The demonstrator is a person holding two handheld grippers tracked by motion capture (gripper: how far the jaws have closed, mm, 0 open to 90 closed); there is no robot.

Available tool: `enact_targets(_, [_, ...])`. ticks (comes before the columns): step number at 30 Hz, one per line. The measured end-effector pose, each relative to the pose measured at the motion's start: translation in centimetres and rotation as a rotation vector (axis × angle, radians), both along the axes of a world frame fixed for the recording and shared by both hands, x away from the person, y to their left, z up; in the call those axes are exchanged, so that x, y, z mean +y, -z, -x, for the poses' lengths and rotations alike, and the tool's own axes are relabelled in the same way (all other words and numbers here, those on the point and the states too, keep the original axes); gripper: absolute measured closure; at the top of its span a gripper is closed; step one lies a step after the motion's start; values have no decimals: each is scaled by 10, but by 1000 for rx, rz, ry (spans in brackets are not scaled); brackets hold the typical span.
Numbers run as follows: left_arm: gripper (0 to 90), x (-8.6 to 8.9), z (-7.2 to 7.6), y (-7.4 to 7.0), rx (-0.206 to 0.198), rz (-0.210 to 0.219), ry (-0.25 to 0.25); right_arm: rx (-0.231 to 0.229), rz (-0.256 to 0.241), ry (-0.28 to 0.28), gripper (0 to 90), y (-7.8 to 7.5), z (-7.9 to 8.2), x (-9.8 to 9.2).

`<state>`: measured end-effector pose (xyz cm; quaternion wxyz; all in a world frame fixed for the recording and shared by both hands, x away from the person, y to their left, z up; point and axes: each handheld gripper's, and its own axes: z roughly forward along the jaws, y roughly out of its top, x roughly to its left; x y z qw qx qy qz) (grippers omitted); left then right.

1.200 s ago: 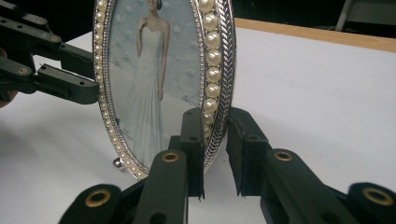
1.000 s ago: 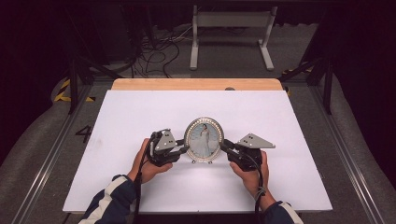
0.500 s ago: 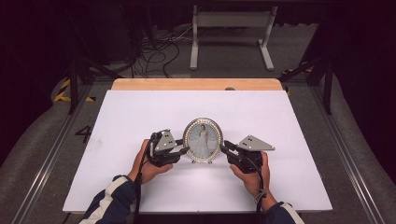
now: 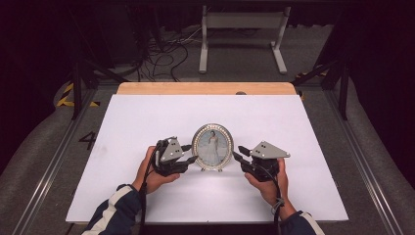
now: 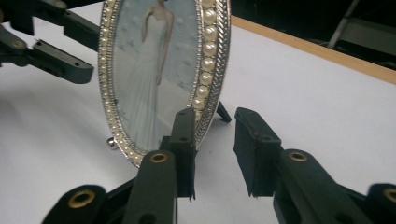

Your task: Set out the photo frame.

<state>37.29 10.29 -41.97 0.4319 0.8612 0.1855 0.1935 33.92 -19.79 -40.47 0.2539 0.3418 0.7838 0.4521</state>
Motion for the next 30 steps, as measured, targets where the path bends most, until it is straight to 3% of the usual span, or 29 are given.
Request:
enact_targets(6, [481,1,4,-3,-28,9,18,-24,95,-13,567,-2,2,4])
enact_targets(15, [337,10,12,-3,-64,-9,-14,-38,170,-21,411,1,5,4])
enact_targets(19, [294,15,15,-4,-68,-9,-20,-44,187,-10,361,1,6,4])
enact_targets(30, [219,29,21,-3,-63,-10,-29,-46,205,-17,327,2,12,-4])
